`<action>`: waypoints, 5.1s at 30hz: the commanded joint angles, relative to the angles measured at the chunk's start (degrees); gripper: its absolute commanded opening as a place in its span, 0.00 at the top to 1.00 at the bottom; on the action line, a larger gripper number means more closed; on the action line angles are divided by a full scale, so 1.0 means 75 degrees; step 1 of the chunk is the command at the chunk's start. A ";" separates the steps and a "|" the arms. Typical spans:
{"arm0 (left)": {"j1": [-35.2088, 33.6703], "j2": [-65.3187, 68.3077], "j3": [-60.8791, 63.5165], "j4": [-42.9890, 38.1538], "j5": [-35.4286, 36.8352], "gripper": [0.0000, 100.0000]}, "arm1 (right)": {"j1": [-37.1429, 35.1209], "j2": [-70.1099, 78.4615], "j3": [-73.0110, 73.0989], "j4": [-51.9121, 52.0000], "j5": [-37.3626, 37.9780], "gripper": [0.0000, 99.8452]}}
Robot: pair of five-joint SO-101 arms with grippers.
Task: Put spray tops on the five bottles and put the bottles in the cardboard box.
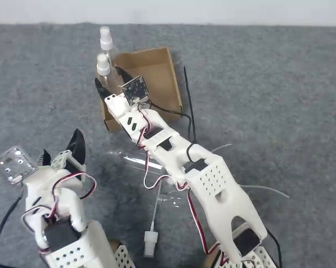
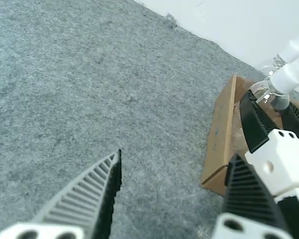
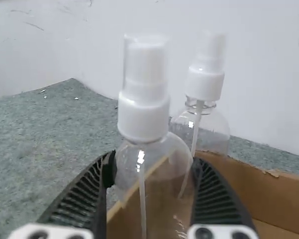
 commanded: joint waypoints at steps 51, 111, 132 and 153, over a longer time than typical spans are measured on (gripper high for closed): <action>-0.0012 -0.0105 -0.0064 -0.0223 0.0117 0.69 | -0.0018 -0.1881 0.0738 0.1846 -0.0656 0.73; -0.0035 -0.0105 -0.0041 -0.0234 0.0105 0.69 | 0.0100 -1.0837 0.5591 1.0051 -0.0164 0.73; -0.0023 -0.0105 -0.0041 -0.0234 0.0094 0.69 | 0.0100 -1.2888 0.5638 1.4435 0.2684 0.73; 0.0000 -0.0105 -0.0041 -0.0234 0.0105 0.69 | -0.1049 -1.2888 0.6881 1.6264 0.4079 0.73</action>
